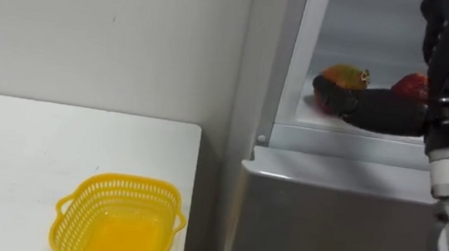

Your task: Retrieve from the upper fridge

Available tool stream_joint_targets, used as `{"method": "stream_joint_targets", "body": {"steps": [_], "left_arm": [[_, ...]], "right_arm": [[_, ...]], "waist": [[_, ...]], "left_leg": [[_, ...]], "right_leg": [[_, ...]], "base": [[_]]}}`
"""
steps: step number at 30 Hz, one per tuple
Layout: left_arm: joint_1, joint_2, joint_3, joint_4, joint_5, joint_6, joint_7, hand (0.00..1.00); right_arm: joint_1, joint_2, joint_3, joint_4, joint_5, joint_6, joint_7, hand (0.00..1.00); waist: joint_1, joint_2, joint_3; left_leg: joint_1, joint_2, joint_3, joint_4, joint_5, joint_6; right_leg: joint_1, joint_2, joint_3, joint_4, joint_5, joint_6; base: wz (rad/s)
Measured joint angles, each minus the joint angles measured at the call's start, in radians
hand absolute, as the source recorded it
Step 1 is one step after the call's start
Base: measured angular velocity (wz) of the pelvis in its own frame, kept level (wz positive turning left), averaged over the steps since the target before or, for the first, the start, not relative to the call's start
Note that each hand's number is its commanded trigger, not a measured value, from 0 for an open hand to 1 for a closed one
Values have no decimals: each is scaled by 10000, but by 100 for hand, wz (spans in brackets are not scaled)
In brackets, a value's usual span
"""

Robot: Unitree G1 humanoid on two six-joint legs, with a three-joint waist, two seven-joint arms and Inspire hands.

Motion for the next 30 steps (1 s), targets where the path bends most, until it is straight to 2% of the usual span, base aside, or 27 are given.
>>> {"method": "stream_joint_targets", "body": {"steps": [4, 8, 12, 17, 19, 24, 30], "left_arm": [[-27, 56, 15, -10, 0, 21, -23, 0], [-4, 99, 45, -118, 8, 194, -196, 0], [105, 101, 28, -429, 11, 301, -316, 0], [106, 103, 26, -429, 5, 402, -315, 0], [98, 102, 23, -438, 2, 411, -316, 0], [101, 100, 18, -595, -4, 577, -317, 0], [113, 104, 15, -713, -3, 578, -308, 0]], "right_arm": [[-187, -24, 2, 150, -29, 191, 107, 0], [-620, -370, 3, 409, -144, 390, 214, 0], [-759, -703, 256, 408, -129, 407, 219, 0], [-928, -777, 292, 828, 26, 536, 206, 0], [-948, -925, 294, 936, 173, 607, 206, 0], [-957, -1097, 295, 1184, 557, 613, 206, 0], [-957, -1260, 323, 1191, 1144, 711, 207, 0]], "waist": [[22, -92, -28], [38, -114, -46], [29, -97, -47], [18, -76, -41], [20, -69, -45], [22, -56, -97], [23, -103, -131]], "left_leg": [[-104, -2, -29, 60, -1, 2], [-370, -1, -71, 183, -1, 2], [-419, 13, -70, 236, 0, 2], [-430, 13, -74, 238, -1, 2], [-440, 13, -106, 234, -1, 2], [-513, 17, -161, 291, 3, 4], [-509, 4, -161, 301, 11, 13]], "right_leg": [[-89, -3, -21, 0, 0, 1], [-299, -4, -60, -2, 0, 0], [-330, 4, -59, -6, 0, 0], [-333, 5, -80, -2, 3, -5], [-336, 9, -88, 3, 6, -10], [-364, 14, -85, 8, 8, -14], [-352, 1, -88, 4, 8, -14]], "base": [[4], [2], [0], [0], [0], [3], [0]]}}
